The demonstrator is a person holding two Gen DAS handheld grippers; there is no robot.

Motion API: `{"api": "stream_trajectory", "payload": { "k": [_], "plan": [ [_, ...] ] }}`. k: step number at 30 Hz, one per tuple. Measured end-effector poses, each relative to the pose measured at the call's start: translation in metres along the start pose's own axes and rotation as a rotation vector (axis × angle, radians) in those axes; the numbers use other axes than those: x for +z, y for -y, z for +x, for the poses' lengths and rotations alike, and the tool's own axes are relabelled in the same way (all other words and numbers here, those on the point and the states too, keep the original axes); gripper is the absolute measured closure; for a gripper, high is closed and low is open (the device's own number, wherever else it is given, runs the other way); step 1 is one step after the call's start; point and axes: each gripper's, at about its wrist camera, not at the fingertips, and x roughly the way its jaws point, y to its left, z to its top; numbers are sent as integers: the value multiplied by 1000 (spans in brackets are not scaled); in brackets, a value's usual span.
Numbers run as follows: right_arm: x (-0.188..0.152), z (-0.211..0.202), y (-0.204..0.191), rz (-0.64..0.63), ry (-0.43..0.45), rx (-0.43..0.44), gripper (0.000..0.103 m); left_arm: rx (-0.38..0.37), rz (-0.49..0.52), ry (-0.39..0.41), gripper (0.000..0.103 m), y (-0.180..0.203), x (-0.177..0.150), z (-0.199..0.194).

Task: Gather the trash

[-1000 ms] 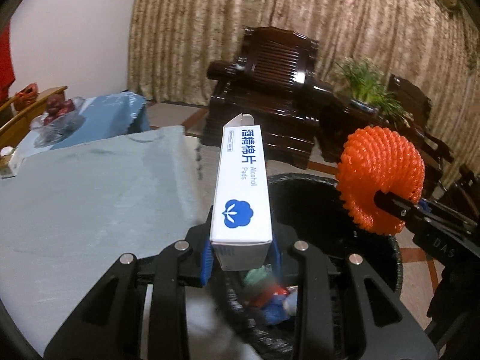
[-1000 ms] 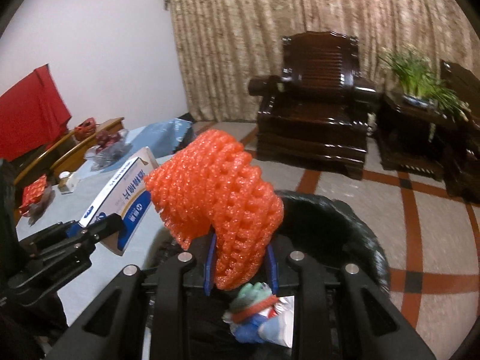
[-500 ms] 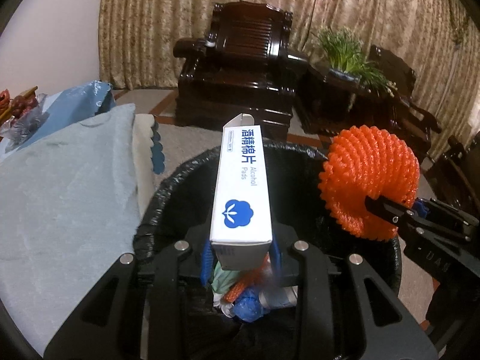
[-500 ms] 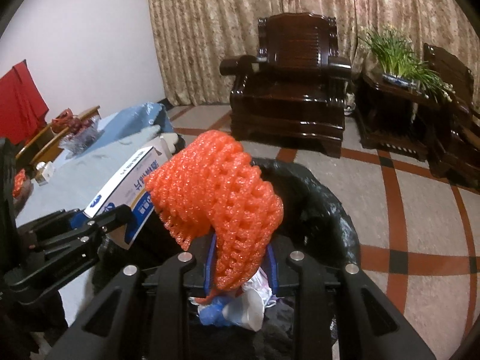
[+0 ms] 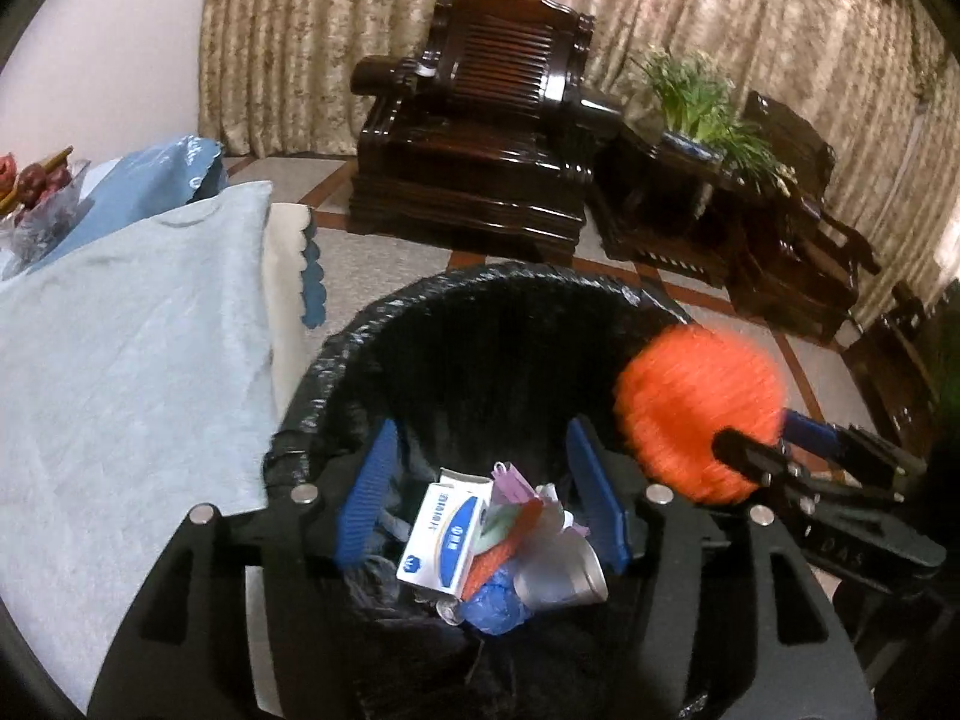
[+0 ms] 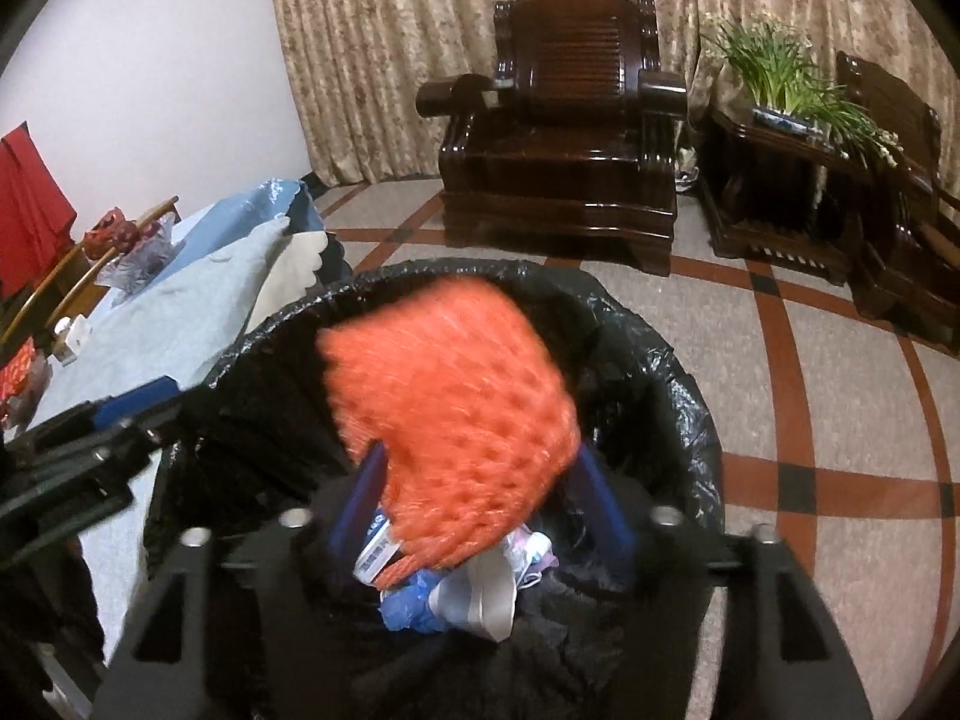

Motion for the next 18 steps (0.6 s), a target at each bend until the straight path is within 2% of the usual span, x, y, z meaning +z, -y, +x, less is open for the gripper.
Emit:
{"api": "stream_trajectory", "payload": {
  "k": [3,12,14,18],
  "plan": [
    [0,-1,-4,-15,-1,0,24,8,-14,13,44,-4,3,-7],
    [9,-11,-16,-20,21,28,23,31,-34,63,43,-15,10,-32],
    [12,-18,-20,-25,37,31,23,38,-28,76,40,-16,11,-40],
    [20,-35,-29,-30,76,42,13,58,-15,107,29,-16,13,-61]
  ]
}}
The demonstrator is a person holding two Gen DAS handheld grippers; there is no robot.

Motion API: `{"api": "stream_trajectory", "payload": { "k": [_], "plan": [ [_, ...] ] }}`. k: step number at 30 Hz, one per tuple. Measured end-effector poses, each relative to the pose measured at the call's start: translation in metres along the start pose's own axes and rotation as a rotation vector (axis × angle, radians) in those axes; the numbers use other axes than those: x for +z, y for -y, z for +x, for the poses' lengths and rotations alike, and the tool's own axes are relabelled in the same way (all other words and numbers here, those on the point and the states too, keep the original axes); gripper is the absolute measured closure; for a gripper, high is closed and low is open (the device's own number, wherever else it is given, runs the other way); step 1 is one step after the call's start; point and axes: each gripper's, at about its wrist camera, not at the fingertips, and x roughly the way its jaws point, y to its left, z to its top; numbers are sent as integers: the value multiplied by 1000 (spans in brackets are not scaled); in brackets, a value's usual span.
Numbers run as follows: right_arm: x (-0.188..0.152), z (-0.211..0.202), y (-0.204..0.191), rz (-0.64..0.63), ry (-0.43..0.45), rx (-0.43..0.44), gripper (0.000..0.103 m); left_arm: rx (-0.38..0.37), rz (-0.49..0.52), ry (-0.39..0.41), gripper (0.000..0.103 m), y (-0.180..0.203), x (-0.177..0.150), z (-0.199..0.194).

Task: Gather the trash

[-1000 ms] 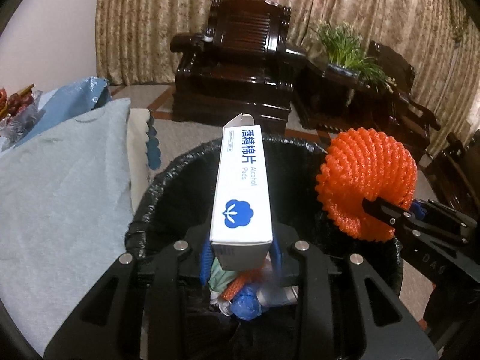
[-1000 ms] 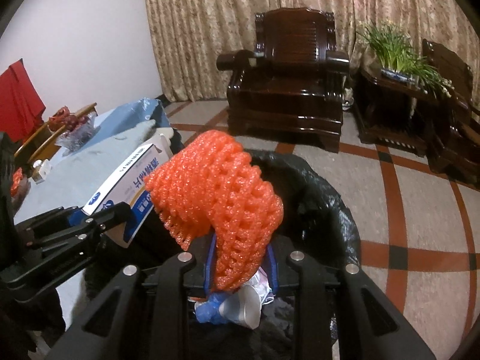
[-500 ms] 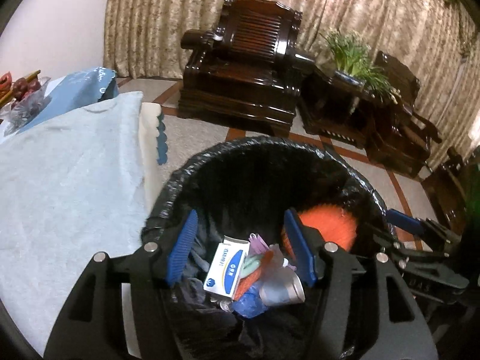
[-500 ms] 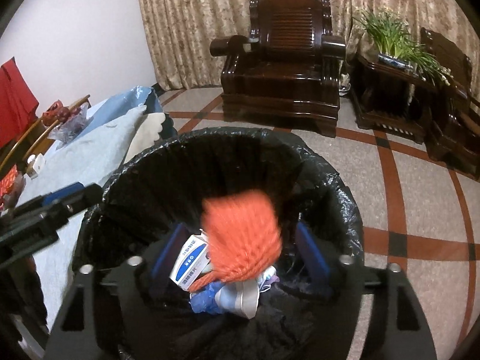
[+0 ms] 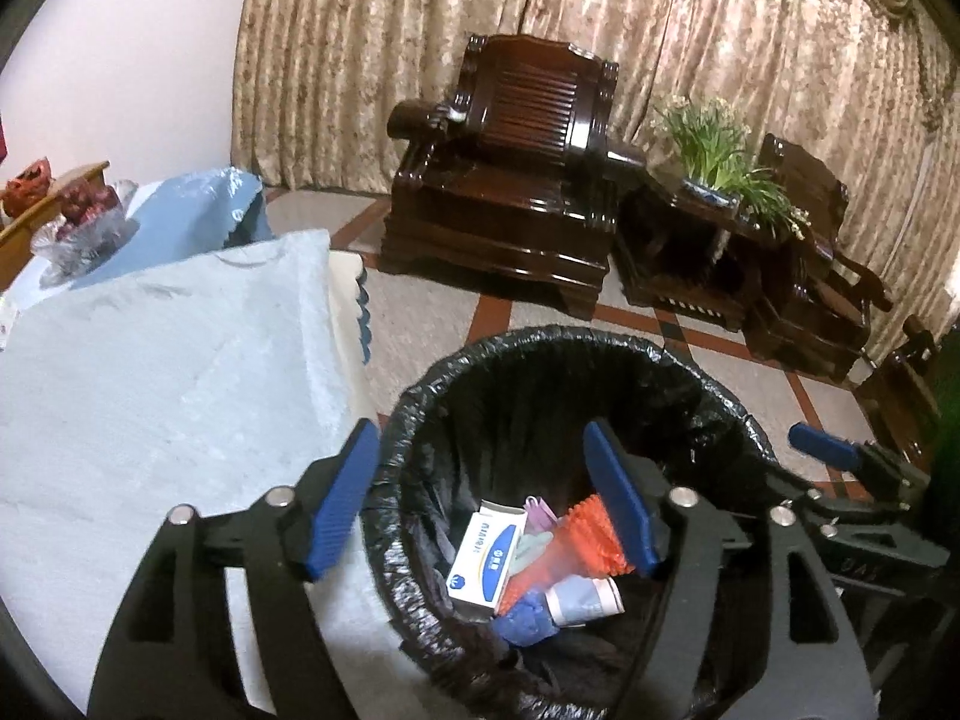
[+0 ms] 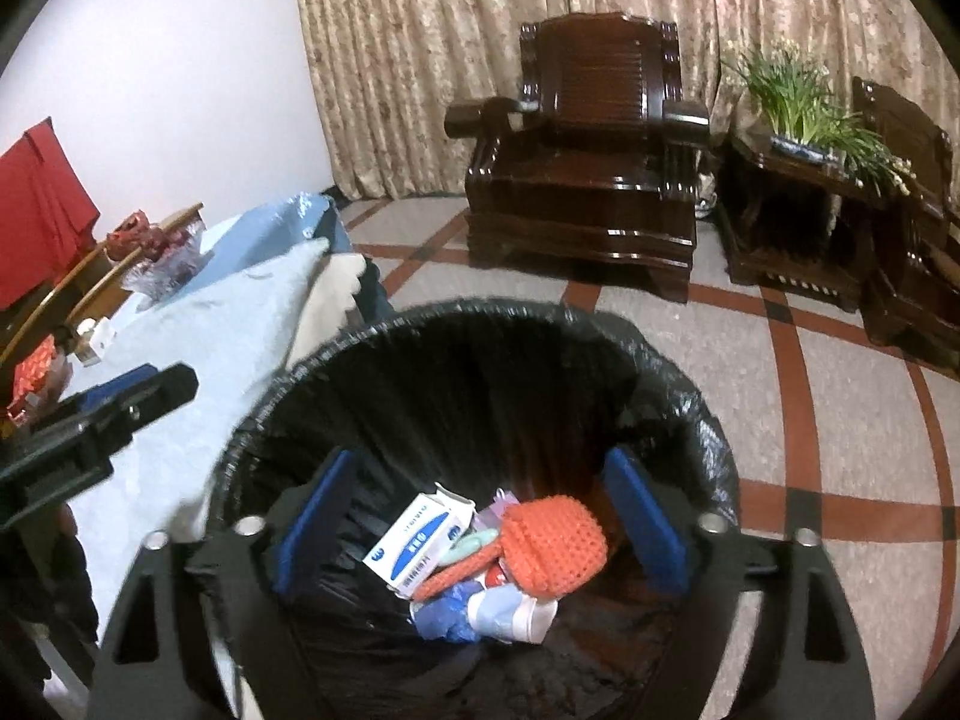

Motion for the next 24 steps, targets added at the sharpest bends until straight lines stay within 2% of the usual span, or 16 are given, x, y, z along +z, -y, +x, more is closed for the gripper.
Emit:
{"api": "stream_trajectory", "payload": {
  "k": [3,7,13,24],
  "plan": [
    [6,-15,-9,-12,28,14,7,10,-2,21,20,-3,2,-17],
    [13,-40,-24,-37,72,45,6,34,-12,55,13,-8,4,-48],
    [22,-70,-40,-63,97,96,6,71,-9,80,9,-14,2,-86],
    [21,-115,-69,-104,156,148,6,107,-23,131,9,-11,2,-145]
  ]
}}
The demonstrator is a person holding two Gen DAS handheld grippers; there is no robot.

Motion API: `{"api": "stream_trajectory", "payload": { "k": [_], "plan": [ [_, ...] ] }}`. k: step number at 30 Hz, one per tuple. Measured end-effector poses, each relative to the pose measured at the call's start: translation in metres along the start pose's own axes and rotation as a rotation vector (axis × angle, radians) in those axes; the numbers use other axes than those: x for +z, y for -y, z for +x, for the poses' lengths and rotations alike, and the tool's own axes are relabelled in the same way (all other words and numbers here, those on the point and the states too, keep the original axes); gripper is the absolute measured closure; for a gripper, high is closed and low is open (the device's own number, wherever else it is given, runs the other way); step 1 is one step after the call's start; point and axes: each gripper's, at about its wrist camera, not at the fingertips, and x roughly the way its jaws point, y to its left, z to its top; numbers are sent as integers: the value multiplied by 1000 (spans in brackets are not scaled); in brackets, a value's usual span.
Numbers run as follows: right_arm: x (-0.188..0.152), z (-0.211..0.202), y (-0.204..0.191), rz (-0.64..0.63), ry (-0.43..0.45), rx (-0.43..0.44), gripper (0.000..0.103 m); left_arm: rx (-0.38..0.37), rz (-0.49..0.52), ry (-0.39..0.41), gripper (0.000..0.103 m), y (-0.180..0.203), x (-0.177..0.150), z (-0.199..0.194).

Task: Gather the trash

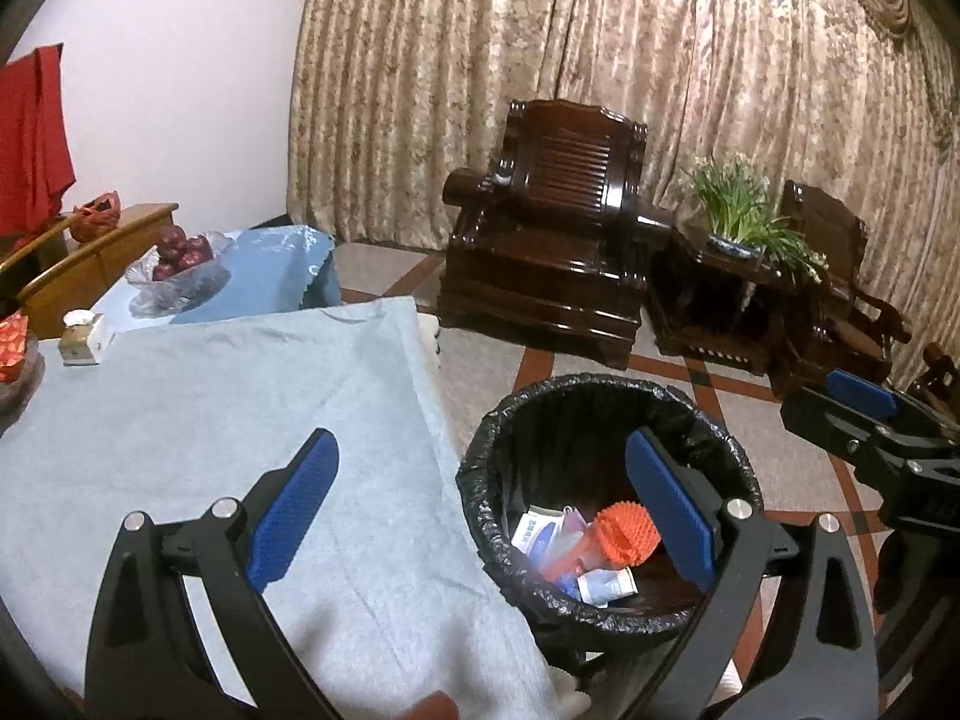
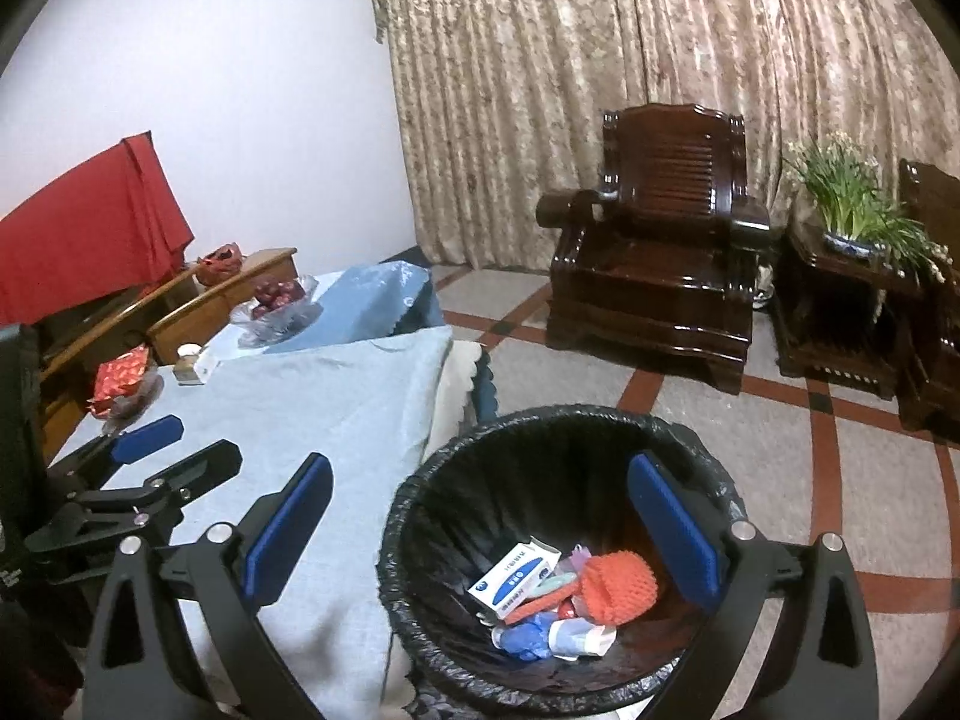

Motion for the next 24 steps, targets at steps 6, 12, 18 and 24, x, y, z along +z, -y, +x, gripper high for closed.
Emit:
{"api": "stream_trajectory", "payload": {
  "k": [6,12,18,24],
  "plan": [
    [-1,-11,-12,-24,6,17,6,9,3,24,9,2,2,-18],
    [-1,-19,-20,-40,15,28,6,11,5,40,9,2,0,-33],
    [3,-24,-24,-60,28,32,6,18,-2,59,9,-1,0,-45],
    [5,-28,-32,-79,36,37,6,27,-5,79,9,-4,0,-55]
  ]
}}
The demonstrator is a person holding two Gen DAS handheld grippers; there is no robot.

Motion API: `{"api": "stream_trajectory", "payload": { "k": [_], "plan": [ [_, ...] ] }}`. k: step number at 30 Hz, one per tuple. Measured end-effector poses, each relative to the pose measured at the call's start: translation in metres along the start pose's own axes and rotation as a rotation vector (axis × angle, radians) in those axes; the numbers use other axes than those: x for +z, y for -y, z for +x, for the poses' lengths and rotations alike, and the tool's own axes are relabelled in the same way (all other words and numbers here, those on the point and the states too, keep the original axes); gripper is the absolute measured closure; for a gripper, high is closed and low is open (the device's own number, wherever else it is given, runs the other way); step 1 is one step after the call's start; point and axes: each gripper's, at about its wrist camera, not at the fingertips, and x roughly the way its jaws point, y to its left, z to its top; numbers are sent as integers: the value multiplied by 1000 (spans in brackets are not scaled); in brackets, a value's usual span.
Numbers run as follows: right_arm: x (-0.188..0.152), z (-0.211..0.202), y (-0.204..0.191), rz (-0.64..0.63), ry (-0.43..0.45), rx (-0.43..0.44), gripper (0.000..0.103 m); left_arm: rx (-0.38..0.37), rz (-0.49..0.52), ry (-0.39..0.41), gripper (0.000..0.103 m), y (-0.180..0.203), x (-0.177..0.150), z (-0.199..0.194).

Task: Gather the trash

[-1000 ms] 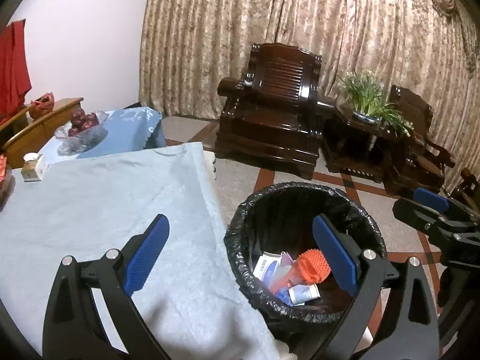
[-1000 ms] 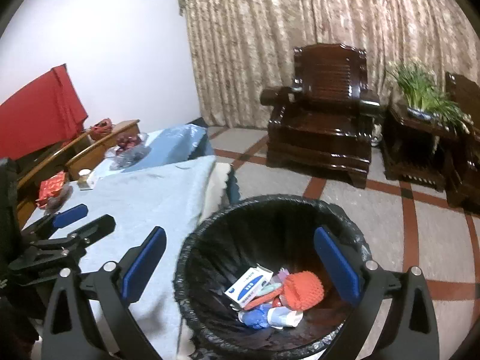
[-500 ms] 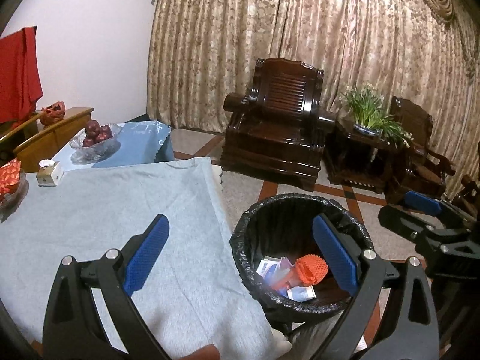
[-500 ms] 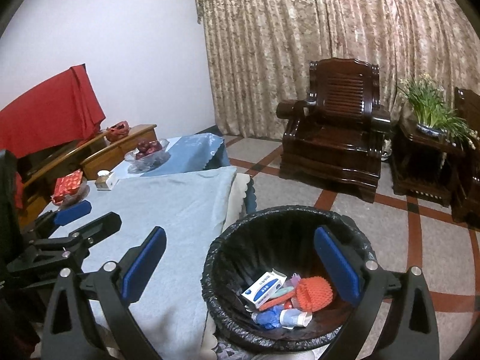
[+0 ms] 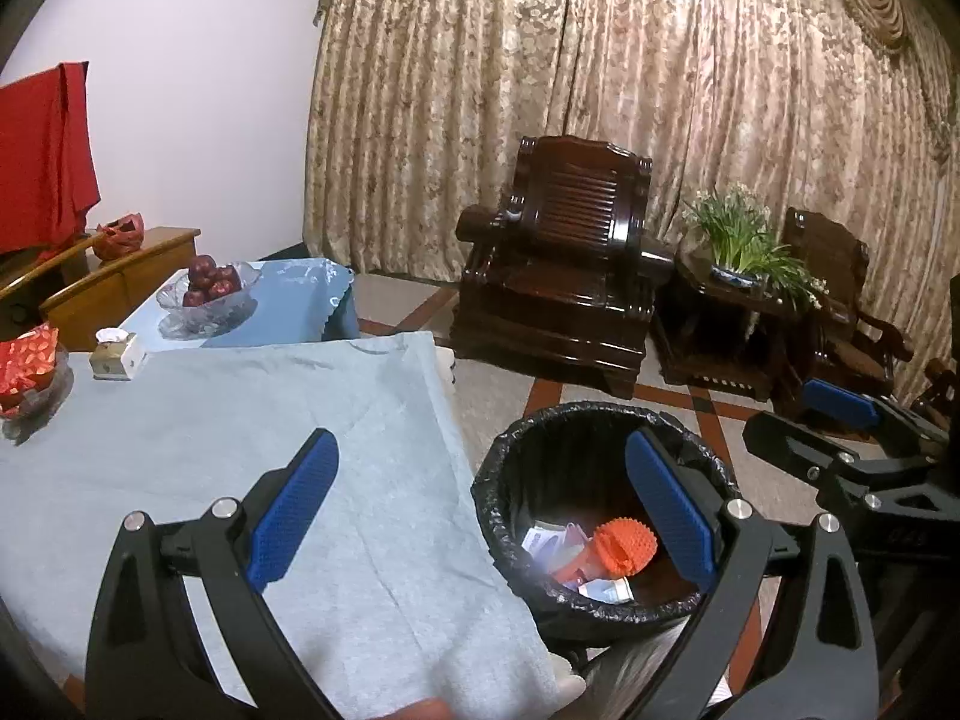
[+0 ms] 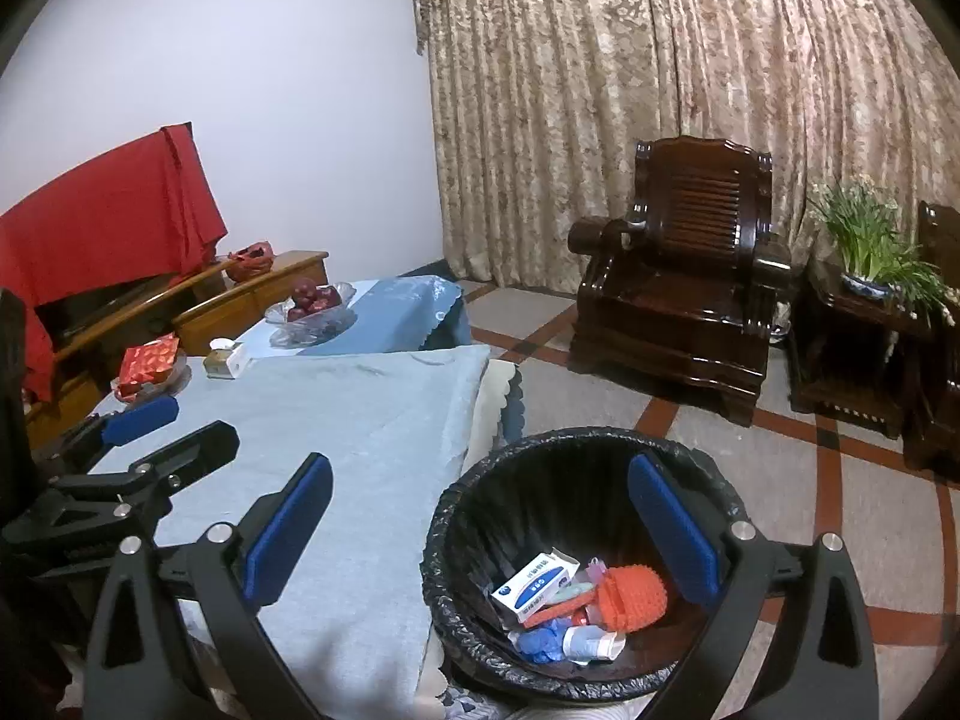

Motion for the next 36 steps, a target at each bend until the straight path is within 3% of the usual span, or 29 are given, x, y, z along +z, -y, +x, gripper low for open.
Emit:
{"api": "stream_trajectory", "payload": {
  "k": [36],
  "plan": [
    [2,-1,-6,-15,5,2,6,8,2,8,9,-3,-2,-9]
  ]
}}
